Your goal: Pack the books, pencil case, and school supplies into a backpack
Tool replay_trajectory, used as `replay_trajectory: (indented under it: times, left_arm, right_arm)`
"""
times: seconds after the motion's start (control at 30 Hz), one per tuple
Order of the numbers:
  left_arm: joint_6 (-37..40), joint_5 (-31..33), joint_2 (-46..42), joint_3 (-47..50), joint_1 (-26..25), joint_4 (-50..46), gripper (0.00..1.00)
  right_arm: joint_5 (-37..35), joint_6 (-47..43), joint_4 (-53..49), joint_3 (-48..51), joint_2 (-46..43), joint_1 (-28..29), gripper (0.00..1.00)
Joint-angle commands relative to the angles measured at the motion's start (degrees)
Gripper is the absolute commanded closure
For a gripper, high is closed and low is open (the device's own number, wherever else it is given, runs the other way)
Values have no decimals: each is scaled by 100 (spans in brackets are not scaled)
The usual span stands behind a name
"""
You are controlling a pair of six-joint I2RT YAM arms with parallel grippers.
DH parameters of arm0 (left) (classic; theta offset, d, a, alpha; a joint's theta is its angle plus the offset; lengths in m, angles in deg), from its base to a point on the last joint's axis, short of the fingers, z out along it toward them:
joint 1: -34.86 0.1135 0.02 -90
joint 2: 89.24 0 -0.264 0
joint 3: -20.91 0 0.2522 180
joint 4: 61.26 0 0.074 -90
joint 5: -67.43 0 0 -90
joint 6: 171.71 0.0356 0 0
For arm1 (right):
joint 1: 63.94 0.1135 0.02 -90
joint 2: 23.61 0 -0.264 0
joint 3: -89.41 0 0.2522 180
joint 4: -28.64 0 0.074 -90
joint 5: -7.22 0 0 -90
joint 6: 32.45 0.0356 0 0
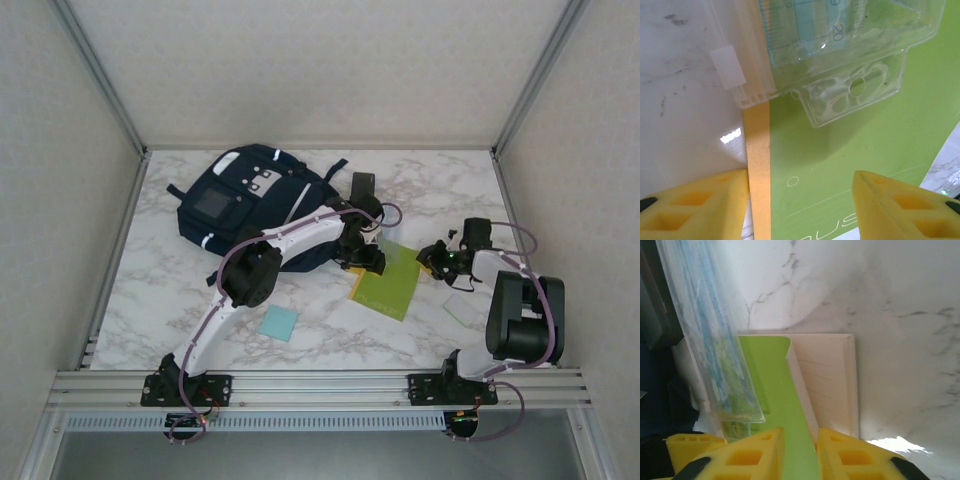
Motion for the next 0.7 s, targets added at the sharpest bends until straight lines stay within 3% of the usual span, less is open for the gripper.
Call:
replay_trajectory:
  times: [0.0,0.2,0.33,0.47,0.67]
  left_arm:
    - [-93,-203,223,-38,-55,14,44]
    - [-155,-189,141,49,-39,99,44]
    - [-174,-197,70,112,10,146,44]
    - [-174,-188,26,170,49,173,44]
    - [-209,-188,-19,218,58,211,45]
  right_arm:
    - [513,-82,14,15,225,347,77]
    - [237,-247,-265,-164,234,359,85]
    - [-290,-524,-771,-384,269,360,71]
    - [-319,-631,-805,-457,369,359,57]
    - [-550,-705,-809,-466,435,364,56]
